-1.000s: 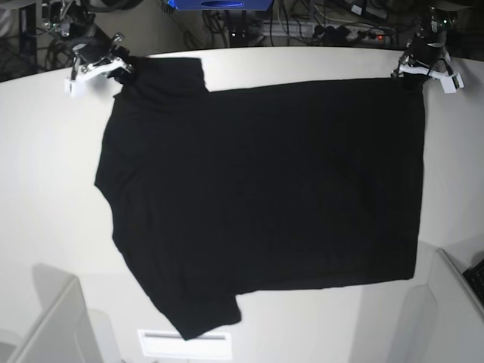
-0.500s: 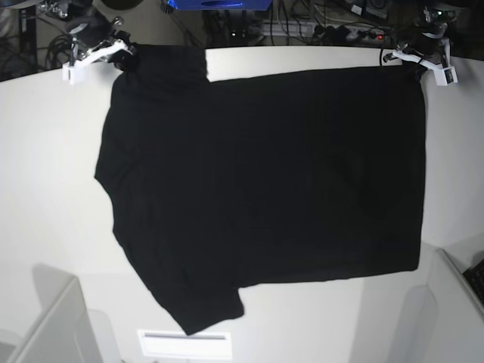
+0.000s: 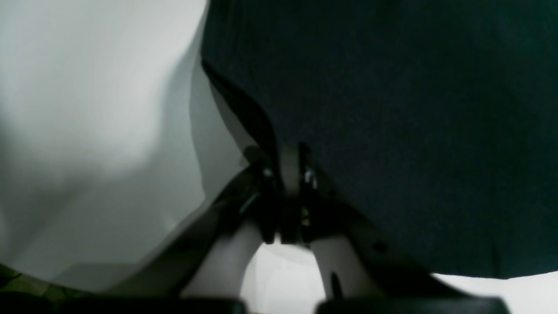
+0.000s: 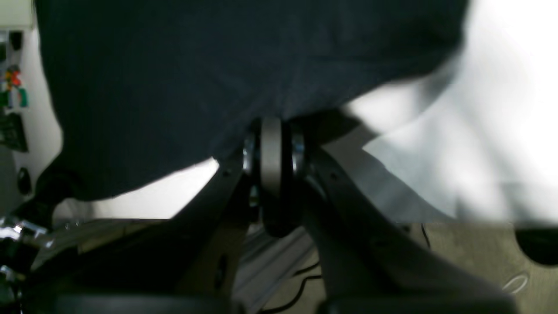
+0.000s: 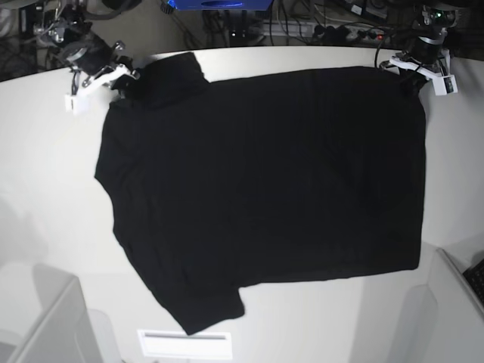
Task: Fold the T-shirt properly
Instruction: 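Pull the shoulder corners apart with both grippers to straighten the shirt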
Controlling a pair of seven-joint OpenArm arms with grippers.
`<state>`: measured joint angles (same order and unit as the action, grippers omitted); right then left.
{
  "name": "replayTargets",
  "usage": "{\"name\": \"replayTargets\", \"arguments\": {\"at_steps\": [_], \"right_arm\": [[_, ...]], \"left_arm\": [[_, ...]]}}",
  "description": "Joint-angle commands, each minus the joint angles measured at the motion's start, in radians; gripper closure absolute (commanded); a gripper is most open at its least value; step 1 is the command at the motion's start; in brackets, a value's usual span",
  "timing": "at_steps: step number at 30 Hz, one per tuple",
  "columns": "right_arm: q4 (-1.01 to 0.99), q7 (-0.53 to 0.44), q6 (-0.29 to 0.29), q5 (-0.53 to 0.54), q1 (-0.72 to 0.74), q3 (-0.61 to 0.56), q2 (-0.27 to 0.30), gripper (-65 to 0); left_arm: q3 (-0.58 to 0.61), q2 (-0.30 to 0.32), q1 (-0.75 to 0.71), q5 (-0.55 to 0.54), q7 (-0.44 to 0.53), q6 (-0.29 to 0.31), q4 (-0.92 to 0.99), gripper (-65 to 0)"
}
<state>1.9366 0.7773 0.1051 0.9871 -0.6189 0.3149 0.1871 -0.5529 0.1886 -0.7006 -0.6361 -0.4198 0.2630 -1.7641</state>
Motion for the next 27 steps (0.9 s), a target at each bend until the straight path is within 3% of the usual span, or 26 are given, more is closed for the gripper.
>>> {"name": "replayTargets", "arguments": {"at_steps": [1, 12, 17, 27], "right_arm": [[0.017, -0.003, 0.005, 0.014, 0.012, 0.008, 0.007, 0.0], [0.017, 0.086, 0.003, 0.019, 0.127, 0.003, 0.007, 0.0], [0.017, 0.086, 0.003, 0.019, 0.17, 0.0, 0.007, 0.0], [0.017, 0.089, 0.003, 0.02, 0.25, 0.0, 0.009, 0.0]], "left_arm": [[-0.008, 0.009, 0.008, -0.011, 0.019, 0.003, -0.015, 0.0], [-0.008, -0.025, 0.045, -0.009, 0.019, 0.002, -0.023, 0.0], [-0.008, -0.025, 0.046, -0.011, 0.019, -0.077, -0.072, 0.0], [-0.008, -0.033, 0.06, -0.012, 0.019, -0.124, -0.112, 0.0]]}}
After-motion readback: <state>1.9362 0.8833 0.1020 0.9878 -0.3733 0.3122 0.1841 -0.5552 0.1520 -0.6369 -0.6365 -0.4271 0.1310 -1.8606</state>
